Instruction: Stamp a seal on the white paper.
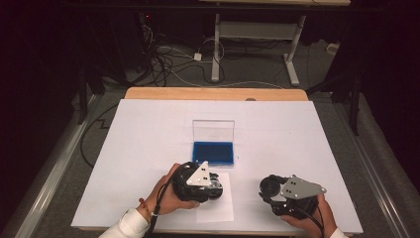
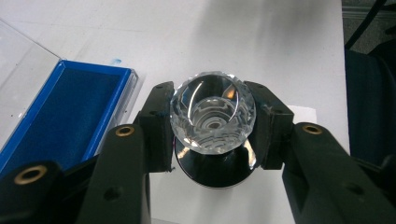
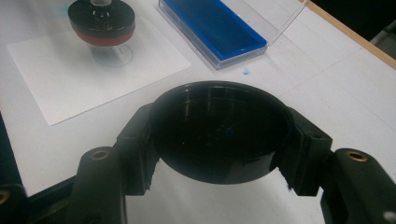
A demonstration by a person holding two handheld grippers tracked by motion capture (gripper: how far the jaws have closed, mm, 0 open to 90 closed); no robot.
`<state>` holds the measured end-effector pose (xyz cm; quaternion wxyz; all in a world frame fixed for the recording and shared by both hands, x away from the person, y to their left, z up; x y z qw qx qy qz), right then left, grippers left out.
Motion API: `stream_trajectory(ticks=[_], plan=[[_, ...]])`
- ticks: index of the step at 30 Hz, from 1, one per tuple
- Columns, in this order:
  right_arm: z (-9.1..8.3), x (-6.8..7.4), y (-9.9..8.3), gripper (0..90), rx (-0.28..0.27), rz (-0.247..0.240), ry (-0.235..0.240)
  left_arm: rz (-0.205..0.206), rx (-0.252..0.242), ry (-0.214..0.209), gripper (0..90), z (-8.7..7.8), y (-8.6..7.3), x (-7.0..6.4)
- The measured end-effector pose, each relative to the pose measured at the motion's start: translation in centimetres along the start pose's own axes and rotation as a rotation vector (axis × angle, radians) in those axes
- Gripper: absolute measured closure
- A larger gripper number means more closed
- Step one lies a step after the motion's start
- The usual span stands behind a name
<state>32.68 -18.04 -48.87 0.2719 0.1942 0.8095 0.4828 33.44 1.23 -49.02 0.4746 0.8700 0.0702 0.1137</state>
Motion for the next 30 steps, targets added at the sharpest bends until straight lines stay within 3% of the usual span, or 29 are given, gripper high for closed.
stream_trajectory(ticks=[13,30], plan=[[0.1,0.0,-0.1,38.7,0.004,-0.006,0.003,-0.038,0.020,-0.016,54.8,0.9,-1.4,0.3],[0.1,0.1,-0.2,38.6,0.010,-0.008,0.007,-0.037,0.046,-0.027,54.7,1.6,-2.2,0.1]])
Point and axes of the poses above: each handheld gripper's, and its own axes: z roughly forward along the jaws, y roughly out of its top, x roughly to its left, the point moved 10 cm from there along z, roughly forward along the jaws, and after that the axes turned 14 degrees about -x, right-handed, at the moved point
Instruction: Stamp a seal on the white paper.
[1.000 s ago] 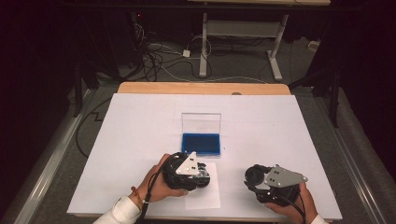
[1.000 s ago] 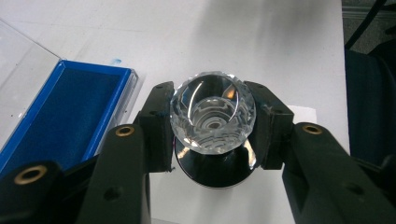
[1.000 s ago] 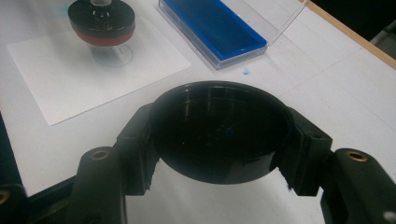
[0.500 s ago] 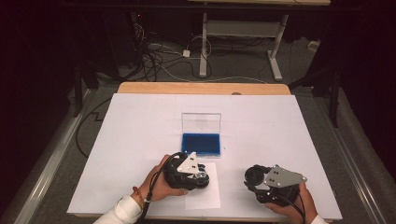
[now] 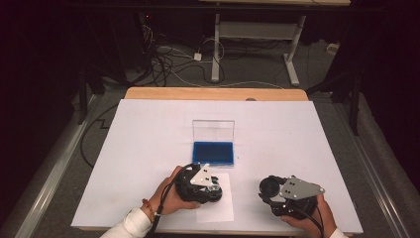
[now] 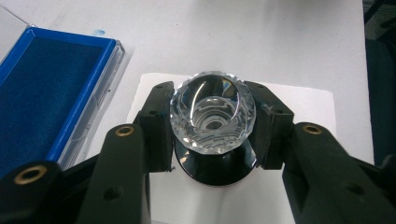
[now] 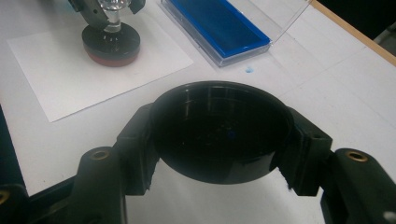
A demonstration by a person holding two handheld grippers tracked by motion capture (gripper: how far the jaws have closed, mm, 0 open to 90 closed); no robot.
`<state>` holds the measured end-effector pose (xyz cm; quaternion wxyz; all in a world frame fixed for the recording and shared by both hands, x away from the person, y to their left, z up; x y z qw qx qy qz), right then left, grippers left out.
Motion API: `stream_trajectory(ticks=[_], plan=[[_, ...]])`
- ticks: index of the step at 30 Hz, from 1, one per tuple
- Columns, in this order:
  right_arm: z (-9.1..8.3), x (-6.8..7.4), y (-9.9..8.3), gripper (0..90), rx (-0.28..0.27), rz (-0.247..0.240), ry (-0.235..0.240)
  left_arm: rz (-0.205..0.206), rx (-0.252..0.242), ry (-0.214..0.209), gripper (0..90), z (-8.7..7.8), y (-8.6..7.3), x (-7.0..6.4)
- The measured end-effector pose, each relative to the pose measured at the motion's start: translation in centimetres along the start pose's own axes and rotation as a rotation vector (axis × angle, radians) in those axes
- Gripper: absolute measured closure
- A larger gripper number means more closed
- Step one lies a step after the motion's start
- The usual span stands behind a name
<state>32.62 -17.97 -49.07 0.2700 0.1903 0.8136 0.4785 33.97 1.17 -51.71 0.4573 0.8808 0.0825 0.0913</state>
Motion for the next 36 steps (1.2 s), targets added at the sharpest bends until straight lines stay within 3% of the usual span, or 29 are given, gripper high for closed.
stream_trajectory(ticks=[7,15,23,27,31,36], plan=[[0.04,0.05,0.00,38.7,0.001,0.000,0.000,0.016,0.020,0.000,54.8,0.02,-0.13,-0.13],[0.05,0.09,0.01,38.7,0.002,0.001,-0.001,-0.027,0.005,-0.010,54.8,0.15,-0.13,0.08],[0.07,0.11,0.01,38.6,0.003,0.003,-0.001,-0.011,0.016,-0.004,54.8,0.13,-0.16,-0.03],[0.07,0.14,0.01,38.7,0.003,0.002,0.001,-0.033,0.001,-0.014,54.8,0.19,-0.15,0.16],[0.04,0.11,0.05,38.7,0.001,-0.001,0.001,0.014,0.031,0.011,54.8,0.21,-0.12,-0.16],[0.13,0.21,-0.04,38.7,0.007,0.000,0.006,0.005,0.020,0.002,54.8,0.18,-0.20,-0.06]])
Point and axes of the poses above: each handheld gripper's, and its own axes: z roughly forward along the jaws, y roughly out of its top, x roughly to its left, the point moved 10 cm from there along z, roughly forward along the jaws, and after that the axes turned 14 degrees about -x, right-handed, at the moved point
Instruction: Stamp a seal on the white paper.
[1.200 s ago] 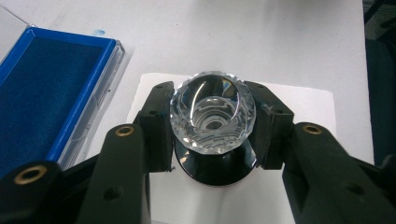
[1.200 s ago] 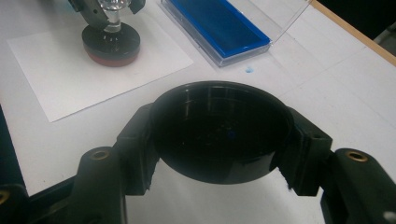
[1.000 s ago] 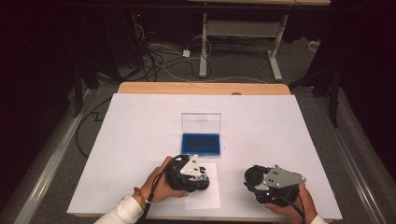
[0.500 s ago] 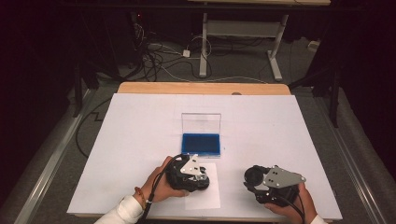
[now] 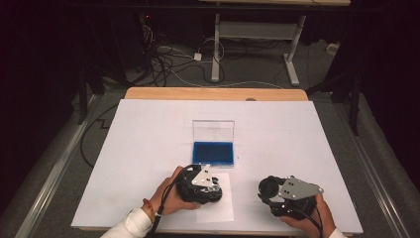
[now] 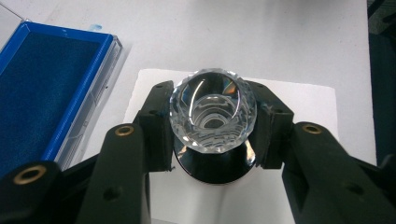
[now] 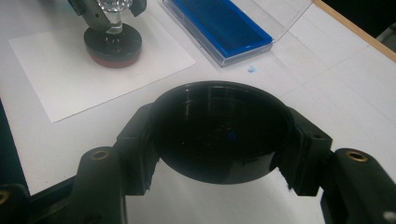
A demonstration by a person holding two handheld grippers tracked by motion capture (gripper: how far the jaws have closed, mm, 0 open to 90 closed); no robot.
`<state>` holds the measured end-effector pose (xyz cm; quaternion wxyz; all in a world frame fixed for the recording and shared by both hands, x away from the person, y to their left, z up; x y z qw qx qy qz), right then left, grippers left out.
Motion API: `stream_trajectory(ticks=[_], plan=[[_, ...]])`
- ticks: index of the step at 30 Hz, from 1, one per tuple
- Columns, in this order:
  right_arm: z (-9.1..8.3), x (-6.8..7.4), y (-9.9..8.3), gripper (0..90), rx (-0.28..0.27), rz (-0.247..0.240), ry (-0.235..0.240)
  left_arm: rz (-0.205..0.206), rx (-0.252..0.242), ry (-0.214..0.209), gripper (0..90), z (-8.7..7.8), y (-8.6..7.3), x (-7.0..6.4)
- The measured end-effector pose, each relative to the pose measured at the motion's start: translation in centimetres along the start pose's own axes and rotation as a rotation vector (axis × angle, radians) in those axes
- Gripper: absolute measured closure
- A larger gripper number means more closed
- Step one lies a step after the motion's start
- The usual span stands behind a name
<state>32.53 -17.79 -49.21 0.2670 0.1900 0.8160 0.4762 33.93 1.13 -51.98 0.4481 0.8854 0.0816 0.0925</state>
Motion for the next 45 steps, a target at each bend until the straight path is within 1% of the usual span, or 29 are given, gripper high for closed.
stream_trajectory(ticks=[5,7,15,19,24,25,35,36,45], plan=[[0.03,0.01,0.00,38.7,-0.001,0.002,0.000,-0.003,-0.016,0.005,54.7,-0.07,-0.14,-0.09],[0.04,0.01,-0.06,38.7,0.000,0.002,0.000,0.006,-0.018,0.012,54.7,-0.05,-0.15,-0.14],[-0.09,-0.11,-0.06,38.6,-0.002,0.009,-0.005,0.023,-0.015,0.025,54.8,0.01,-0.14,-0.21],[-0.07,-0.08,-0.05,38.7,-0.002,0.008,-0.004,0.023,-0.019,0.030,54.8,0.01,-0.17,-0.23],[-0.07,-0.11,-0.08,38.7,-0.001,0.009,-0.005,0.024,-0.016,0.029,54.7,0.00,-0.19,-0.23],[-0.05,-0.13,-0.10,38.6,-0.001,0.008,-0.004,0.019,-0.018,0.025,54.7,0.00,-0.20,-0.21],[-0.05,-0.20,-0.06,38.7,-0.002,0.008,-0.002,0.015,-0.020,0.022,54.7,0.02,-0.23,-0.16],[-0.03,-0.20,-0.06,38.7,-0.002,0.016,-0.006,0.014,-0.021,0.020,54.7,0.02,-0.23,-0.16],[0.27,-0.41,-0.08,38.7,0.001,0.021,0.000,0.009,-0.030,0.017,54.7,0.04,-0.28,-0.14]])
Point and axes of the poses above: each handheld gripper's, and its own axes: z roughly forward along the jaws, y roughly out of its top, x roughly to its left, the point moved 10 cm from there along z, roughly forward along the jaws, and after that the axes turned 14 degrees about -x, right-handed, at the moved point
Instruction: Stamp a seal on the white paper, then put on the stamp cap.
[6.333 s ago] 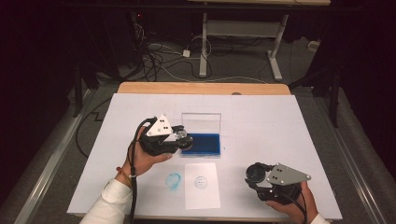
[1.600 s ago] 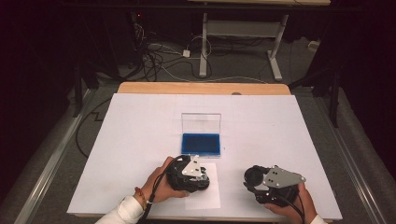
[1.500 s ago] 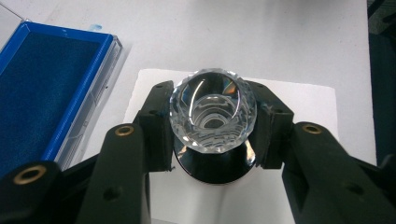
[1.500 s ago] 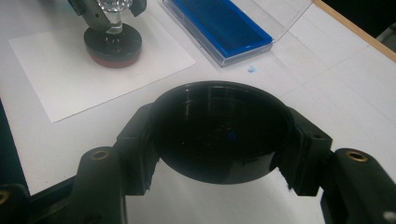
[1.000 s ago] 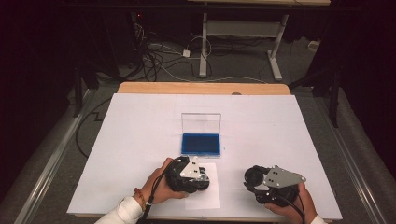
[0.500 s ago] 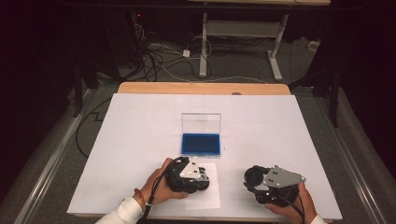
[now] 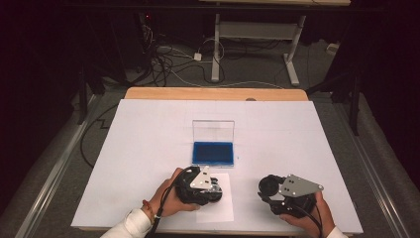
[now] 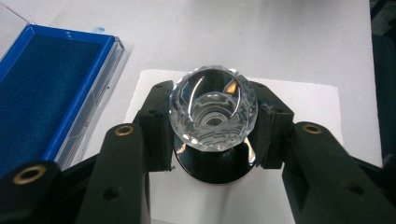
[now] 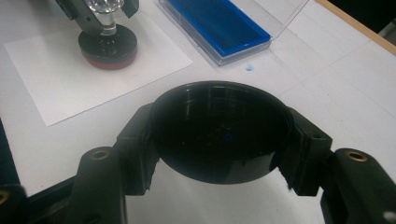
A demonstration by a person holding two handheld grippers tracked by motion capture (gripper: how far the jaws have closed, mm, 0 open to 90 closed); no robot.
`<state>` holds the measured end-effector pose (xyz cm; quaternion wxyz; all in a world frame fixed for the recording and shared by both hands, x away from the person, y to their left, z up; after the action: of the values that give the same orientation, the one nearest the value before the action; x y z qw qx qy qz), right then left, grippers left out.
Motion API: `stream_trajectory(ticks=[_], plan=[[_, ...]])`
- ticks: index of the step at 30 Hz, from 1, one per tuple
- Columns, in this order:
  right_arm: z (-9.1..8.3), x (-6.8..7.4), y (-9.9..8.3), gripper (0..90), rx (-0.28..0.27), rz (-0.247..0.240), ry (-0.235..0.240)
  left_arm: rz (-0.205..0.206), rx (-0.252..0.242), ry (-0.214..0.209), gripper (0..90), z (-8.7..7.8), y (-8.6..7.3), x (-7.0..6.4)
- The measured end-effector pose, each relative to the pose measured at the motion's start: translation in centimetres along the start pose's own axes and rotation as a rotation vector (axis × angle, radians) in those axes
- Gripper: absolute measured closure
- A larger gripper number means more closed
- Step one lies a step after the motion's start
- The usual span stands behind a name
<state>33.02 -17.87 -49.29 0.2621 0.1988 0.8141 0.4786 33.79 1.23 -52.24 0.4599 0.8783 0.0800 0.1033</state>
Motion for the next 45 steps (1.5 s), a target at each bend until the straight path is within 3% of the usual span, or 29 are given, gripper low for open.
stream_trajectory(ticks=[10,22,25,31,45], plan=[[0.2,0.1,-0.1,38.7,0.003,0.005,-0.004,0.011,0.014,0.007,54.7,0.0,0.0,0.0],[0.0,0.1,-0.2,38.7,0.005,0.001,-0.004,-0.004,0.010,0.017,54.6,-0.1,0.2,0.0],[-0.2,0.0,0.1,38.7,-0.008,0.004,-0.006,-0.019,-0.004,-0.005,54.6,-0.3,0.6,-0.3],[-0.6,-0.3,-0.2,38.7,-0.004,0.004,-0.021,-0.017,-0.056,0.006,54.5,-0.9,2.1,-0.1],[-0.9,0.2,-0.1,38.7,-0.009,-0.001,-0.012,-0.045,-0.089,0.015,54.5,-2.5,2.8,0.7]])
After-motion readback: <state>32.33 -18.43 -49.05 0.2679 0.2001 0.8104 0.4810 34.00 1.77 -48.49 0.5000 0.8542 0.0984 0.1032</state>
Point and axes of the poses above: each handheld gripper's, and its own axes: z roughly forward along the jaws, y roughly out of its top, x roughly to its left, the point moved 10 cm from there along z, roughly forward along the jaws, and after that the axes turned 14 degrees about -x, right-handed, at the moved point
